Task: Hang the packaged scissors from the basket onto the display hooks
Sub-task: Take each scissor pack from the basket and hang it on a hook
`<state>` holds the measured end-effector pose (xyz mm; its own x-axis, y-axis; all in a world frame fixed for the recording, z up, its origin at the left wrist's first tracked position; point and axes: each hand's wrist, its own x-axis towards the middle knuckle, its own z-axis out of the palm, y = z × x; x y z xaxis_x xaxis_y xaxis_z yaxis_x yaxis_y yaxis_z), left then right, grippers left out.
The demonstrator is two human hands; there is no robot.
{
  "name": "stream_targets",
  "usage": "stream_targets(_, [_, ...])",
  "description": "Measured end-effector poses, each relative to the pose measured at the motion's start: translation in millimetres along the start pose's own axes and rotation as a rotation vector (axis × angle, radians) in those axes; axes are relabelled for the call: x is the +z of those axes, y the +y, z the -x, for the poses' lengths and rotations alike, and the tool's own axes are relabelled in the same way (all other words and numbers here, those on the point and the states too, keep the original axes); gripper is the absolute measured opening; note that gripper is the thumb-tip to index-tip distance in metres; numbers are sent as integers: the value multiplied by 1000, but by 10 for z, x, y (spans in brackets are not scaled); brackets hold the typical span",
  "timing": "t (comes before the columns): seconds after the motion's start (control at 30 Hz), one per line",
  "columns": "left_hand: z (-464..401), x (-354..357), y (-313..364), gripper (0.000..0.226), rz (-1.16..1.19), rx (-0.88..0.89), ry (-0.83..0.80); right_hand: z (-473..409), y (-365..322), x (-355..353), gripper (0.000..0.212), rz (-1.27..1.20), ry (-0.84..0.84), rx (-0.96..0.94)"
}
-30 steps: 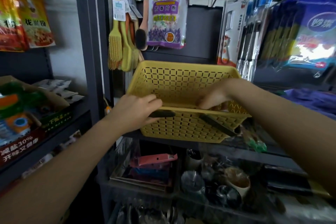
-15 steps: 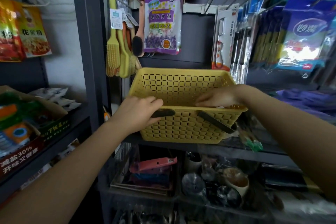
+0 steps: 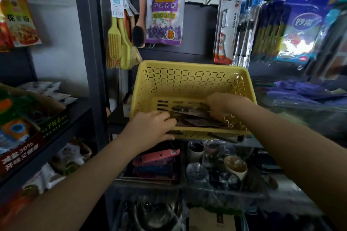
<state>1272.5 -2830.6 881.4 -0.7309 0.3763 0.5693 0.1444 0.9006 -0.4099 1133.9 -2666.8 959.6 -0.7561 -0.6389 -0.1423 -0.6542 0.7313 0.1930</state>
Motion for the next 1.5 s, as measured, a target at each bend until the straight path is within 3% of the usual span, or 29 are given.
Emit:
stream_targets(0.17, [-161,-55,-39,35,19,-134,-10,58,290,-370,17,-62,429,15])
stream_targets(0.27, [-345,-69,-161,40,-11,-239,-30,130,467,-502,18,-441,663,-15])
stream_targets(0.37, [-588,-77,-426,44,-31,-326,-140,77,583,-506,9,-848,789,-37])
stream_targets(0.47, [-803,-113,-687,41,218,-429,-278,-80,724,-536,13,-1089,848,-24])
stream_targets(0.57, [-975,-109,-725,65,627,-634,-191,-274,835,-638,22,-1287,804,-91])
stream_targets(0.63, [-1172,-89,-596,74,545,-665,-37,-363,866,-749,19,-1434,681,-123])
stream_targets(0.73, [-1564,-66,-411,69,356,-598,227,-440,886,-908,9,-1596,530,-145])
stream_targets(0.87, [-1922,34,-466,84,320,-622,244,-541,944,-1070,16,-1740,481,-230])
stream_targets(1.03, [-2256,-30,-652,55,526,-671,437,-581,1075,-1296,30,-1925,455,-580])
stream_targets(1.1, [-2374,-48,-732,41,641,-673,505,-608,1080,-1378,17,-1881,532,-734])
stream_targets(1.17, [-2485,-32,-813,28,694,-658,572,-643,1038,-1461,12,-1755,638,-758])
stream_targets(1.37, [-2697,17,-1070,9,888,-643,741,-847,942,-1837,35,-1521,1046,-400])
stream_targets(1.5, [-2787,-25,-1123,2,916,-645,777,-993,961,-1965,43,-1480,1167,-296])
